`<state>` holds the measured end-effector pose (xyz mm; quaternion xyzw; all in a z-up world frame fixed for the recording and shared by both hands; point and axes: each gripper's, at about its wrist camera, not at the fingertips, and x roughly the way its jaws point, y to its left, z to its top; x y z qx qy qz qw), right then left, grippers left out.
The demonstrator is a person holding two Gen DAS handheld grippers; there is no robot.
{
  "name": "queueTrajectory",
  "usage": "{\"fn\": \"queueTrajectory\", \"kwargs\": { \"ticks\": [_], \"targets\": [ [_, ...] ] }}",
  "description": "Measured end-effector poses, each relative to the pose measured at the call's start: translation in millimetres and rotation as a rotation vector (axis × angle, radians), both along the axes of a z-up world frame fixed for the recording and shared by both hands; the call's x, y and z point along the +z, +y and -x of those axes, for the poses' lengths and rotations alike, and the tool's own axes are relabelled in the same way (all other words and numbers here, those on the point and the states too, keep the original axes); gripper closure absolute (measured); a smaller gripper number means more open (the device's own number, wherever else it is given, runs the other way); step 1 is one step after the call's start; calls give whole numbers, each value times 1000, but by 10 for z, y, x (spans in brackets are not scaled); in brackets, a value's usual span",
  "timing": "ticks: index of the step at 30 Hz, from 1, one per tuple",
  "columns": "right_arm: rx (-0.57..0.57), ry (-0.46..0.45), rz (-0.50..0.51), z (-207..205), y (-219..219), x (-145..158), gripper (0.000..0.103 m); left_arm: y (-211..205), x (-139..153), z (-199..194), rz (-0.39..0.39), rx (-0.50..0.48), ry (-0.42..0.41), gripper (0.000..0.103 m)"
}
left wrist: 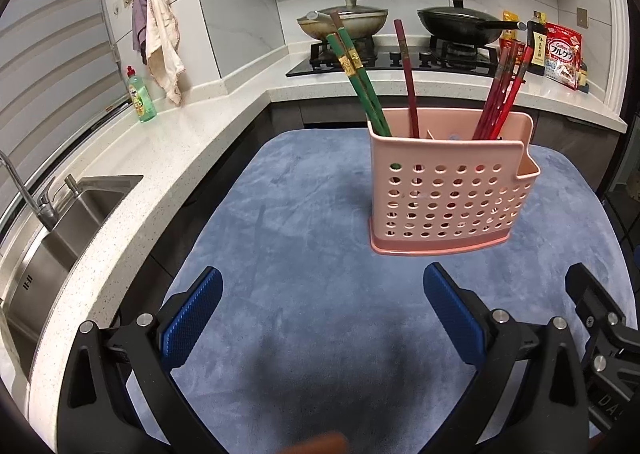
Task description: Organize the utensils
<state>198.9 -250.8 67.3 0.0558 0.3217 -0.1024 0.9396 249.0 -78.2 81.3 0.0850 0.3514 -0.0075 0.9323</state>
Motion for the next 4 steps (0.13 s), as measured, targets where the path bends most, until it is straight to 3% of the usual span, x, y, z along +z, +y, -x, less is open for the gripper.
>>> {"fn": "queueTrajectory", "kwargs": {
  "ticks": [4],
  "targets": [
    [-2,0,2,-2,6,-5,6,17,-7,-36,20,-6,16,7]
  ]
}}
